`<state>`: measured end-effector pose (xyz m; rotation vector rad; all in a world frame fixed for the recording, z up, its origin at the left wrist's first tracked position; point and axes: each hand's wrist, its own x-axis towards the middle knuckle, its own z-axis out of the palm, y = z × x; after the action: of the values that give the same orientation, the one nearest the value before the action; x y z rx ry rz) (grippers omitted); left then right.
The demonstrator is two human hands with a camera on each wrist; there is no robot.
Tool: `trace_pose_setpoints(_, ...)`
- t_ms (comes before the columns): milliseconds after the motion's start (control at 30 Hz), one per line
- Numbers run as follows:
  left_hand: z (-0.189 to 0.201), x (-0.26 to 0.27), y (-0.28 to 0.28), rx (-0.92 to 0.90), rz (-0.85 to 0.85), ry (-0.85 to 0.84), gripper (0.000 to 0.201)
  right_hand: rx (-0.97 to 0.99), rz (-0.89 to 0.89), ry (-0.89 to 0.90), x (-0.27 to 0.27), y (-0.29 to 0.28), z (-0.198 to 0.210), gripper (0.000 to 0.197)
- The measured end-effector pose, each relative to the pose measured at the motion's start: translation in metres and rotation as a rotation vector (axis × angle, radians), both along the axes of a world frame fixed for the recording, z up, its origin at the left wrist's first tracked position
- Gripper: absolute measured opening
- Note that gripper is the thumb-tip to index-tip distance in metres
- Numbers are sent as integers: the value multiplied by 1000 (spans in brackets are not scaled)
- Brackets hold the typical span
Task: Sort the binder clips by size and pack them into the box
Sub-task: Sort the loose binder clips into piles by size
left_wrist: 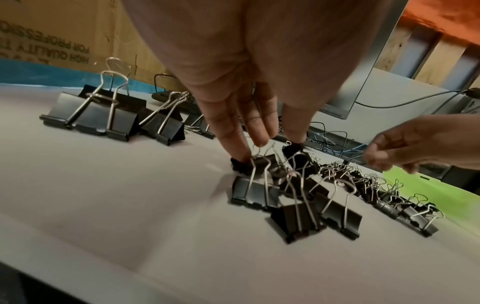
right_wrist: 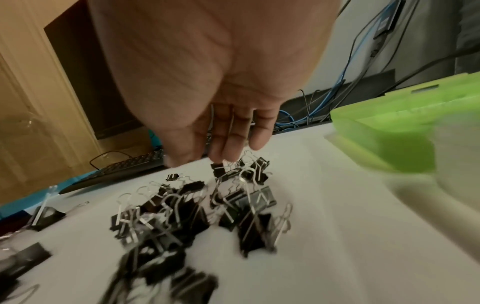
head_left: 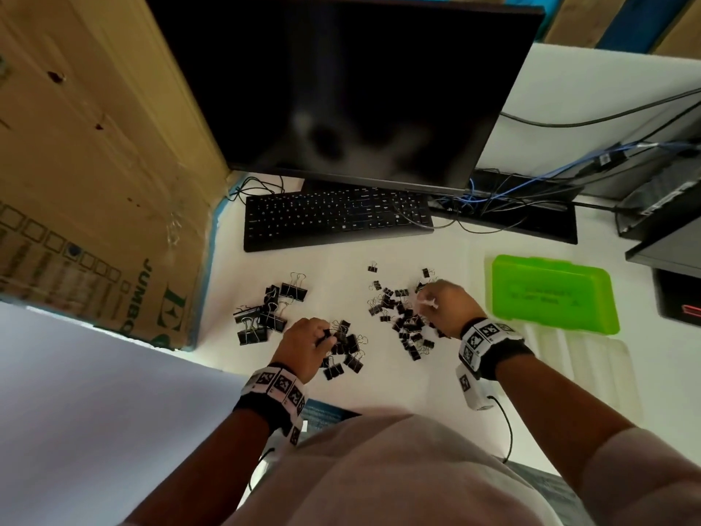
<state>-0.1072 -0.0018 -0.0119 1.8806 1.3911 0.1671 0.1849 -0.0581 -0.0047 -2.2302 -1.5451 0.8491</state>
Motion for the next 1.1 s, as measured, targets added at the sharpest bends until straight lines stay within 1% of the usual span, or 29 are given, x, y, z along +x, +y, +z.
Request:
trace_pose_setpoints(67,0,-1,-2,-2,3,-10,28,45,30,-133,7,11,-3,31)
trace_pose_setpoints(133,1,-2,-3,11,-1,-21,26,17,77,-213,10,22,-6,46)
trace_pose_setpoints(167,1,-2,-3,20,-1,-23,26,-18,119,-254,10,28,-6,49)
trace_pose_setpoints(200,0,-2,-3,28,-2,-22,26,-53,169,-306,9,32,-7,48)
trace_pose_setpoints(267,-1,-3,-4,41,-10,-18,27,-83,261,-404,8,38,-8,38)
trace_pose_setpoints(333,-1,-6,-3,67,-23,-41,27,-97,273,-420,9,39,-10,28)
trace_pose_setpoints(367,-2,-7,-3,85,-27,-60,27,-111,245,-382,11,39,-11,25)
trace_pose_setpoints(400,-1,-8,-2,105,-31,-73,27,-119,198,-308,13,39,-13,23)
trace_pose_setpoints(500,2,-6,3,172,-49,-87,26,-95,21,6,22,38,-13,22)
trace_pose_setpoints(567,4,-2,7,188,-48,-99,26,-74,-57,132,26,37,-7,23)
trace_pose_setpoints(633,4,3,10,176,-46,-102,26,-72,-98,226,29,34,-1,23)
trace_pose_setpoints(733,2,7,12,157,-57,-41,30,-86,-128,377,30,29,4,23)
trace_pose_setpoints(833,-1,7,13,127,-53,-18,41,-118,-204,616,20,25,8,23)
trace_pose_setpoints(867,-1,6,14,115,-48,-27,45,-129,-213,665,14,23,10,21)
trace_pose_setpoints(933,0,4,13,97,-32,-41,54,-124,-178,669,3,20,10,18)
trace_pose_setpoints(1000,1,-2,12,86,2,-56,59,-97,-121,609,-5,18,9,17)
trace_pose_setpoints(1033,1,-6,11,87,20,-68,56,-79,-90,527,-7,17,10,16)
trace_pose_setpoints(1100,-1,-14,9,95,11,-75,44,-40,-56,310,-6,14,7,18)
